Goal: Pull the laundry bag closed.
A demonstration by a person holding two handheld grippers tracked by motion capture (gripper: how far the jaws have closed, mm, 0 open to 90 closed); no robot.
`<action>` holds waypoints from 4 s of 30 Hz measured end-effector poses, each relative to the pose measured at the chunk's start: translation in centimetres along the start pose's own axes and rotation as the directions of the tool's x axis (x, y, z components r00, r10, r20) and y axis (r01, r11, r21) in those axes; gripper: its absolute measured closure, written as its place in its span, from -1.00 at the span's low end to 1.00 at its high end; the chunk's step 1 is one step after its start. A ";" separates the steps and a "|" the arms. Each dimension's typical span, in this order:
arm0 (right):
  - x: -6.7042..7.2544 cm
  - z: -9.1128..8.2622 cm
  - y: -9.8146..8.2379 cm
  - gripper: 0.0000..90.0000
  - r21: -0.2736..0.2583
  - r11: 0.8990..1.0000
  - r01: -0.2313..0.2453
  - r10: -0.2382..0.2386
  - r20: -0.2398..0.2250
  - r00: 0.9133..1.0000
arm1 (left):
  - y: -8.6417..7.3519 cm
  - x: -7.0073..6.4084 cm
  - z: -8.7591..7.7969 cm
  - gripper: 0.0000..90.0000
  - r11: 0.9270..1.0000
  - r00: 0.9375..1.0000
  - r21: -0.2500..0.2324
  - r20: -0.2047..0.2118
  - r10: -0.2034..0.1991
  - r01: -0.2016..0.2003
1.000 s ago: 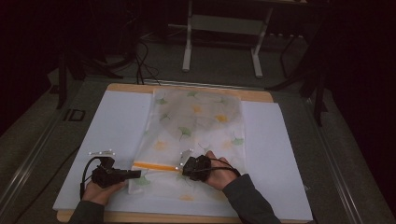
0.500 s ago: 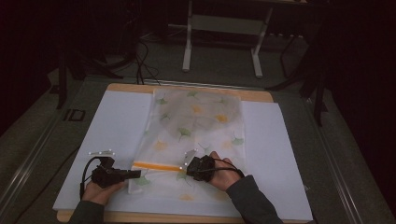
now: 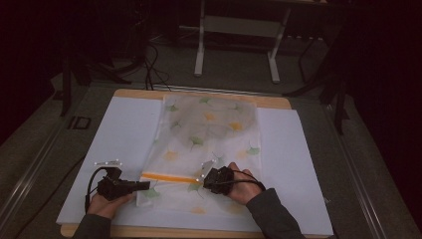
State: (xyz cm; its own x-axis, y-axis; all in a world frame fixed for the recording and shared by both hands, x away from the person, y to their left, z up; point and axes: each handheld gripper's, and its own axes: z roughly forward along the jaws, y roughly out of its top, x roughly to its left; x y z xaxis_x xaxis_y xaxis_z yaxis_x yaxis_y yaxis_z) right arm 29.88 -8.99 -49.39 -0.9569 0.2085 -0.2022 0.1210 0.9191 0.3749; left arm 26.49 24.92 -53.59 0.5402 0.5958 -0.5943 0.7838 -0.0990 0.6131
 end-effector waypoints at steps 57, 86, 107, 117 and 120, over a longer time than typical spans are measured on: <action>-0.8 -1.5 -3.5 0.88 0.003 0.997 -0.075 0.075 0.025 0.997 | 0.0 0.1 -0.1 0.98 1.000 1.000 -0.005 0.001 -0.004 0.004; -1.4 -2.3 -5.5 0.88 0.015 0.994 -0.107 0.106 0.047 0.993 | 0.0 0.1 -0.1 0.98 1.000 1.000 -0.006 0.001 -0.006 0.006; -1.7 -2.8 -6.4 0.88 0.038 0.994 -0.100 0.098 0.044 0.994 | 0.0 0.1 -0.2 0.98 1.000 1.000 -0.005 -0.004 -0.008 0.008; -1.7 -2.8 -6.9 0.88 0.042 0.993 -0.108 0.106 0.039 0.994 | -0.1 0.2 -0.2 0.98 1.000 1.000 -0.002 -0.002 -0.007 0.007; -1.7 -2.9 -7.1 0.88 0.045 0.993 -0.108 0.106 0.038 0.994 | -0.1 0.2 -0.2 0.98 1.000 1.000 -0.003 -0.003 -0.008 0.008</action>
State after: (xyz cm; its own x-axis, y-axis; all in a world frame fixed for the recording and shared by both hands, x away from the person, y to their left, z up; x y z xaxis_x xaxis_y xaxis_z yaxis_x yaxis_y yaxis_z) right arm 29.88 -16.86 -49.08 -0.9279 0.3175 -0.1952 0.2354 0.9053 0.3536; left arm 26.46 25.21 -53.60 0.5328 0.5988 -0.5979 0.7873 -0.0918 0.6097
